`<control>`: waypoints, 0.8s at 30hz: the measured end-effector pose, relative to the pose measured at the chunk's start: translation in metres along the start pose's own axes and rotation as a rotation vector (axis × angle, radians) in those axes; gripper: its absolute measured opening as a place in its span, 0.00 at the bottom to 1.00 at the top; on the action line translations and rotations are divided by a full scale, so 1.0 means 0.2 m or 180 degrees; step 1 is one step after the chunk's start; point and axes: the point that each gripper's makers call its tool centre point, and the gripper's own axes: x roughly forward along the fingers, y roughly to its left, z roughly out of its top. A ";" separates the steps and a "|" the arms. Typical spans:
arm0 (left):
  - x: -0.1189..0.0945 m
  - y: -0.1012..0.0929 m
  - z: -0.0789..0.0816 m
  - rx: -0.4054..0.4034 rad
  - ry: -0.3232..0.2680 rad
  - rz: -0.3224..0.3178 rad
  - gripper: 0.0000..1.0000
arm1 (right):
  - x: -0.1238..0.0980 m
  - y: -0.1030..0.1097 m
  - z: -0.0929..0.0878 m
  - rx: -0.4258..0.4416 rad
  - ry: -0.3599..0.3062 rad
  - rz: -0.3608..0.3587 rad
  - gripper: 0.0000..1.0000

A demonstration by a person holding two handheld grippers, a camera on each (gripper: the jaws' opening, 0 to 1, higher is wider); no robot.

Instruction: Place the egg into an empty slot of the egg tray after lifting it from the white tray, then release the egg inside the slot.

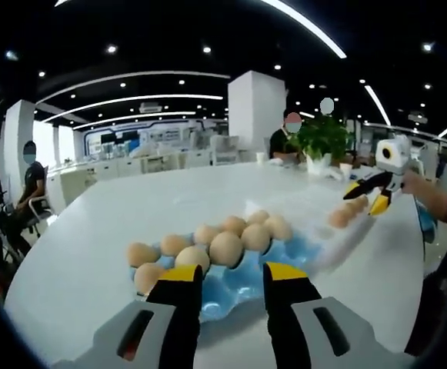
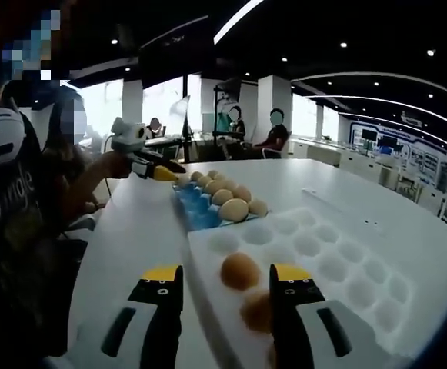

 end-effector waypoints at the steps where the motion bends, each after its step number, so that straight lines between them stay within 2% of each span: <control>1: 0.00 0.00 0.00 -0.0011 0.0006 -0.0008 0.34 | 0.00 0.00 0.00 -0.0010 0.0005 0.0003 0.47; 8: 0.00 -0.03 -0.04 0.0046 0.0083 -0.0076 0.38 | 0.03 0.01 0.01 -0.0104 0.0082 -0.0014 0.47; 17: -0.01 -0.06 -0.09 0.0008 0.0133 -0.0132 0.44 | 0.12 0.02 0.00 -0.0393 0.0336 0.0034 0.47; 24: -0.02 -0.07 -0.13 -0.0064 0.0142 -0.0145 0.45 | 0.17 0.01 -0.01 -0.0501 0.0481 0.0073 0.41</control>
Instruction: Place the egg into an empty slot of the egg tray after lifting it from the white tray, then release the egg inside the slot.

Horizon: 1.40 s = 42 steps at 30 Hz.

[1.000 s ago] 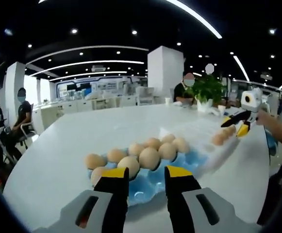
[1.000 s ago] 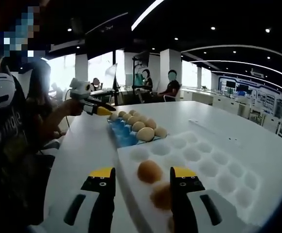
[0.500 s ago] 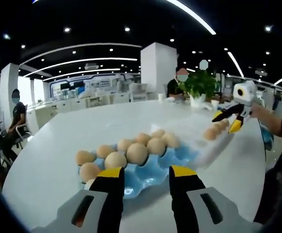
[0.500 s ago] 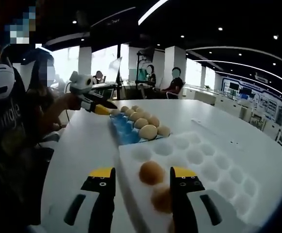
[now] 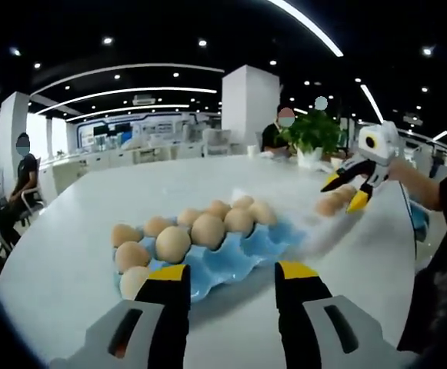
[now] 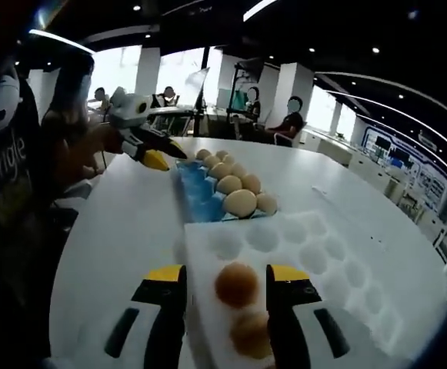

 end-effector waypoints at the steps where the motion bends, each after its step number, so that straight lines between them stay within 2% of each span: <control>1: 0.00 0.00 0.00 -0.0002 0.0003 -0.0002 0.45 | 0.01 0.00 -0.01 -0.0014 0.0043 0.0016 0.40; 7: -0.02 0.02 -0.01 -0.0047 -0.0017 0.0029 0.45 | 0.05 -0.02 -0.06 -0.0141 0.0288 0.0086 0.32; 8: -0.02 0.02 -0.01 -0.0049 -0.0018 0.0030 0.45 | 0.05 -0.01 -0.10 -0.0187 0.0437 0.0097 0.30; 9: -0.02 0.02 -0.01 -0.0053 -0.0017 0.0031 0.45 | 0.06 -0.02 -0.07 -0.0157 0.0363 0.0096 0.30; 11: -0.02 0.01 -0.02 -0.0052 -0.0014 0.0028 0.45 | 0.06 -0.03 -0.08 -0.0079 0.0421 0.0111 0.28; 18: 0.00 -0.01 -0.05 -0.0075 0.0017 -0.0021 0.45 | 0.07 -0.02 -0.08 -0.0180 0.0538 0.0036 0.25; 28: 0.01 -0.03 -0.04 -0.0070 0.0005 -0.0048 0.45 | 0.06 -0.02 -0.08 0.0155 0.0471 -0.0035 0.25; 36: 0.01 -0.06 -0.02 -0.0075 -0.0042 -0.0068 0.45 | 0.02 -0.04 -0.01 0.0343 0.0290 -0.0055 0.25; 42: 0.03 -0.11 -0.01 -0.0107 -0.0096 -0.0193 0.45 | 0.01 -0.05 0.01 0.0444 0.0230 -0.0079 0.24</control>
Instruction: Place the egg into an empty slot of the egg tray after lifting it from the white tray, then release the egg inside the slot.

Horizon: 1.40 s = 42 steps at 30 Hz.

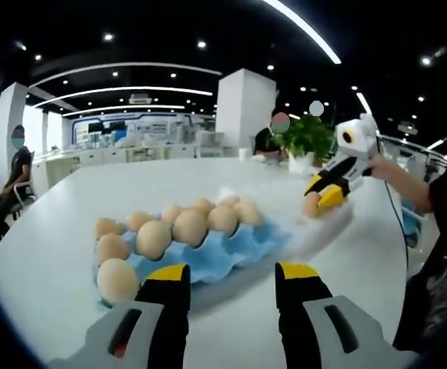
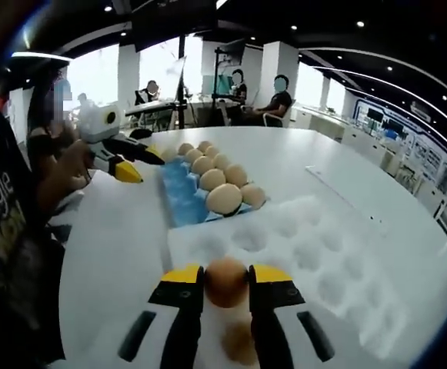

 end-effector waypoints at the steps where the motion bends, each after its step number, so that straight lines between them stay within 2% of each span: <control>1: 0.00 -0.01 0.00 -0.0004 -0.0001 -0.0013 0.45 | 0.00 0.00 0.00 0.0017 -0.0012 -0.0011 0.24; 11: 0.04 -0.09 0.01 -0.0019 -0.0027 -0.0154 0.45 | -0.01 0.00 0.07 0.0211 -0.0161 0.0006 0.24; 16: 0.09 -0.15 0.01 -0.0003 -0.0030 -0.0262 0.45 | 0.00 0.01 0.11 0.0278 -0.0232 0.0026 0.24; 20: 0.14 -0.21 0.03 -0.0004 -0.0054 -0.0374 0.44 | 0.02 -0.03 0.15 0.0304 -0.0273 0.0041 0.24; 29: 0.25 -0.37 0.07 -0.0011 -0.0105 -0.0615 0.44 | 0.06 0.02 0.23 0.0333 -0.0386 0.0143 0.24; 31: 0.26 -0.37 0.09 -0.0011 -0.0116 -0.0653 0.44 | 0.07 0.02 0.25 0.0330 -0.0403 0.0169 0.24; 42: 0.27 -0.41 0.12 -0.0004 -0.0187 -0.0632 0.43 | 0.14 0.10 0.35 0.0341 -0.0496 0.0331 0.24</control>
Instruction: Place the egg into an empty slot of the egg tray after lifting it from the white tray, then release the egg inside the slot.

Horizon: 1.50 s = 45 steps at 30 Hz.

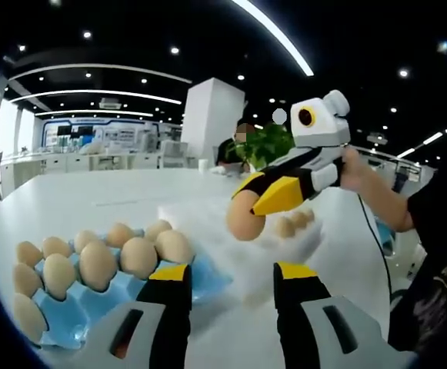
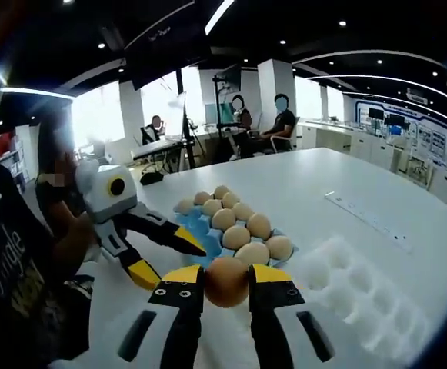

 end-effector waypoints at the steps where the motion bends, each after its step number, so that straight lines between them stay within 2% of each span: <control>1: 0.00 0.00 0.00 0.0003 -0.0006 0.0001 0.43 | 0.02 0.02 0.01 0.0001 -0.0005 0.0039 0.24; 9: 0.01 -0.01 0.05 0.0057 -0.0067 0.0017 0.40 | 0.10 0.11 0.04 0.0005 -0.0018 0.0183 0.24; 14: 0.00 0.00 0.07 0.0094 -0.0107 0.0068 0.35 | 0.13 0.15 0.04 0.0025 0.0000 0.0254 0.24; 18: 0.00 0.01 0.07 0.0104 -0.0106 0.0091 0.34 | 0.15 0.19 0.04 0.0029 0.0014 0.0313 0.24; 22: -0.01 0.01 0.09 0.0090 -0.0140 0.0091 0.28 | 0.17 0.22 0.04 0.0022 0.0040 0.0358 0.24; 24: -0.01 0.02 0.09 0.0180 -0.0133 0.0108 0.27 | 0.17 0.22 0.04 0.0008 0.0039 0.0348 0.24; 33: -0.02 0.02 0.07 0.0142 -0.0108 0.0094 0.27 | 0.18 0.23 0.03 -0.0010 0.0048 0.0369 0.25; 37: -0.02 0.03 0.09 0.0116 -0.0159 0.0110 0.27 | 0.18 0.24 0.05 -0.0122 -0.0088 0.0435 0.25; 39: -0.02 0.03 0.09 0.0104 -0.0154 0.0105 0.27 | 0.18 0.23 0.05 -0.0103 -0.0076 0.0432 0.25; 42: -0.02 0.03 0.08 0.0105 -0.0134 0.0112 0.27 | 0.18 0.24 0.05 -0.0300 -0.0126 0.0427 0.25; 45: -0.03 0.04 0.07 0.0057 -0.0161 0.0122 0.27 | 0.18 0.25 0.05 -0.0340 -0.0170 0.0415 0.27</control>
